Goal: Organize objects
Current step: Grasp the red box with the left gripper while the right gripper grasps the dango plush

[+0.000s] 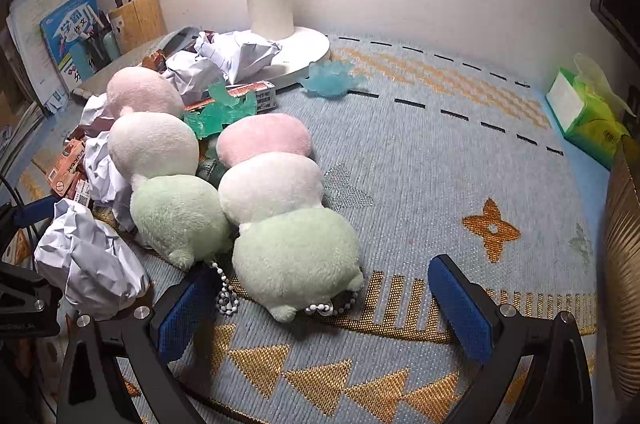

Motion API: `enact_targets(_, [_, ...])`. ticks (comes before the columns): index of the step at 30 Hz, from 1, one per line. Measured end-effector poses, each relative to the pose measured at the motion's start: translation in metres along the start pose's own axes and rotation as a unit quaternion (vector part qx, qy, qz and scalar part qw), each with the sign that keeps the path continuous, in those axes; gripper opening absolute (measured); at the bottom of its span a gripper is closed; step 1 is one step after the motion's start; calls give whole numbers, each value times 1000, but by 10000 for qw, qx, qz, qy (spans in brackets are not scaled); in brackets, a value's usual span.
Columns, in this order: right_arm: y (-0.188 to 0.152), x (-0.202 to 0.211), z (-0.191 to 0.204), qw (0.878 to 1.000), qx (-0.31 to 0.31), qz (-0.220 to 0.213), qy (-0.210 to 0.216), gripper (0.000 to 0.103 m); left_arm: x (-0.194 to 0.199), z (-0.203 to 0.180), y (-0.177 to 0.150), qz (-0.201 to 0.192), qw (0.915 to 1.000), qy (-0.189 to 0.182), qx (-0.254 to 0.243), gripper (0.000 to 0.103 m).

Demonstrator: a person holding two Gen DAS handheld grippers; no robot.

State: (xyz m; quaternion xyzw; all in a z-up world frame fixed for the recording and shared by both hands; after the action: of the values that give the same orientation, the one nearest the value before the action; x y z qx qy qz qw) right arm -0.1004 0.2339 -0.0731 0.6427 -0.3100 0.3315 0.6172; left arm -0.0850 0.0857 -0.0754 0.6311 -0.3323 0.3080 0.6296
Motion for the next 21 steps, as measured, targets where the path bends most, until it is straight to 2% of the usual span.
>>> enact_targets(2, [0, 2, 1, 10000, -8, -47, 63, 100, 0, 0, 0, -6, 10000, -17, 6, 103])
enact_targets(3, [2, 7, 0, 9998, -16, -173, 83, 89, 4, 0, 2, -101, 9999, -15, 30, 85])
enact_targets(4, [4, 14, 2, 9992, 3, -351, 179, 41, 13, 2, 5, -333, 9993, -96, 101, 30])
enact_targets(5, [7, 21, 6, 9981, 29, -519, 344, 35, 19, 4, 7, -489, 9979, -352, 257, 26])
enact_targets(6, [10, 29, 11, 9957, 66, -716, 580, 35, 23, 8, 9, -597, 9948, -675, 479, 18])
enact_targets(8, [14, 40, 16, 9926, 93, -979, 713, 35, 24, 27, 9, -656, 9909, -675, 965, 16])
enact_targets(12, [19, 52, 8, 9905, -29, -1286, 481, 35, 23, 44, 7, -705, 9814, -941, 1519, 16])
enact_targets(14, [20, 61, 4, 9872, -145, -1489, 545, 35, 28, 43, 9, -837, 9813, -900, 1480, 16])
enact_targets(18, [22, 74, -7, 9800, -471, -1819, 656, 35, 40, 30, 17, -1149, 9845, -728, 1103, 15])
enact_targets(21, [23, 86, -18, 9719, -767, -2102, 734, 35, 42, 28, 19, -1181, 9862, -654, 959, 15])
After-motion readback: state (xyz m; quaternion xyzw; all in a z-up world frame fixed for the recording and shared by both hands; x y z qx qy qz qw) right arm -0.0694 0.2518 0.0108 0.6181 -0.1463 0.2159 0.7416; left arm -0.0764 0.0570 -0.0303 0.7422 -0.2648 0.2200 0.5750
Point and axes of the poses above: each gripper's, at about its wrist camera, not at the fingertips, and x roughly against the way its jaws point, z to its left, y to its top, the point moved 10 cm from there along -x, roughly the way its jaws point, and after that the axes turned 1 degree about x, right-handed, at the moved point
